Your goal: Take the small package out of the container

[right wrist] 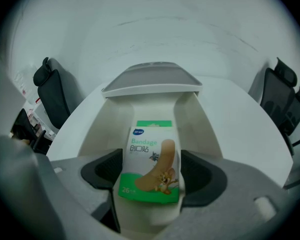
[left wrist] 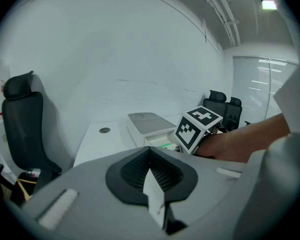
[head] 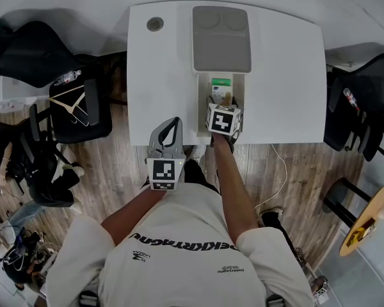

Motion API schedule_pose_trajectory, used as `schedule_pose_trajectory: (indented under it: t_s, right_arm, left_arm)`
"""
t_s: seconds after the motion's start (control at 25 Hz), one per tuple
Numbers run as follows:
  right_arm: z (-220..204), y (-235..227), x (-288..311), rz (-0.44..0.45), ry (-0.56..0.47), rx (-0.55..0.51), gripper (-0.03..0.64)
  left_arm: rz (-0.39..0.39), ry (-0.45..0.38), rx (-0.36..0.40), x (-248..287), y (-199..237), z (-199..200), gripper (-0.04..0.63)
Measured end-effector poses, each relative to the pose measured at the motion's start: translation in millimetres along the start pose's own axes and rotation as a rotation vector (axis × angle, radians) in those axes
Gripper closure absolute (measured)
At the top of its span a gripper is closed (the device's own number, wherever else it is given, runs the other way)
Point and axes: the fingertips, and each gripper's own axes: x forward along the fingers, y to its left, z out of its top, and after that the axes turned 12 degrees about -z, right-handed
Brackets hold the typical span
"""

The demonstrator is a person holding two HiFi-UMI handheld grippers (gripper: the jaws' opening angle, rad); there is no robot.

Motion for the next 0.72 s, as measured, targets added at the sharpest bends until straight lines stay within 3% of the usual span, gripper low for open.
schedule_pose_trajectory:
  t_s: [0.72]
  right_arm:
    - [-3.4,-0.4,5.5,-0.020,0.021,-0.003,0.265]
  left_arm:
    - [0.008,0.003,-0.005,1.8,6.5,-2.0,0.595]
